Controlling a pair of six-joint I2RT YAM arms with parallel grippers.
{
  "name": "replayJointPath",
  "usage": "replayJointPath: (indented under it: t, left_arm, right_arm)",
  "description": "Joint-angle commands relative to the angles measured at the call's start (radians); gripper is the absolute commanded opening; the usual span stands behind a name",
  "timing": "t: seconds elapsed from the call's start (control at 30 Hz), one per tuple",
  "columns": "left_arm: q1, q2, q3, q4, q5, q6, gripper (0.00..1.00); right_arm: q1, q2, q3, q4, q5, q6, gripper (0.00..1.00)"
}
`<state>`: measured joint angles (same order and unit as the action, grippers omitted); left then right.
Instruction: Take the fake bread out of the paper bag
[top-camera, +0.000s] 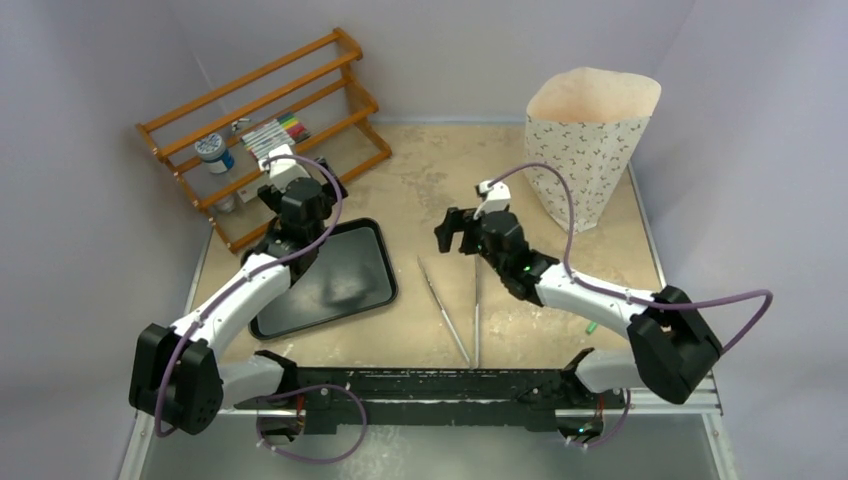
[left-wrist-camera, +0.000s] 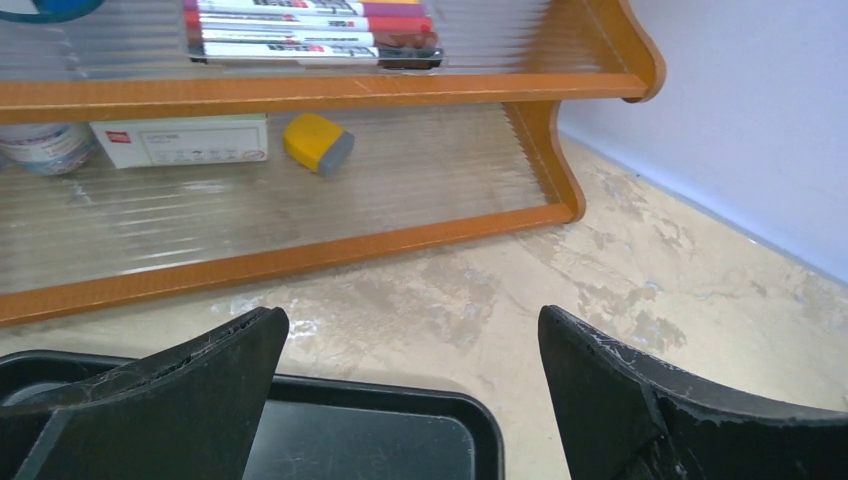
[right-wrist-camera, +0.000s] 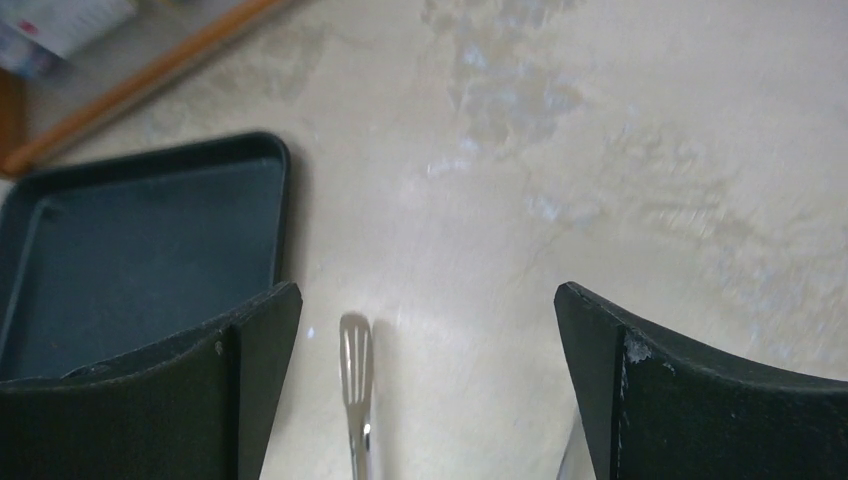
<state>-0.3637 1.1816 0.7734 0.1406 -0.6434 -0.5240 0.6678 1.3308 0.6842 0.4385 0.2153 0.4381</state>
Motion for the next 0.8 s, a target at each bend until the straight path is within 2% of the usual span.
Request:
replayJointPath:
  t: [0.0,0.3,0.77]
  left_arm:
    - [-0.026,0.018,0.076,-0.049,-0.012,-0.021,0.99]
    - [-0.045,0.035,0.099,-0.106,-0.021,-0.036,0.99]
    - [-0.061,0.031,0.075,-0.107,-0.015,-0.044,0.98]
  right_arm:
    - [0.122,0.010,0.052,-0.205,0.257,0.095,1.00]
    - [0.306,0.062,0.104,-0.505,0.424,0.355,0.99]
    - [0.395,-0.009,0.093,-0.781,0.543,0.626,0.95]
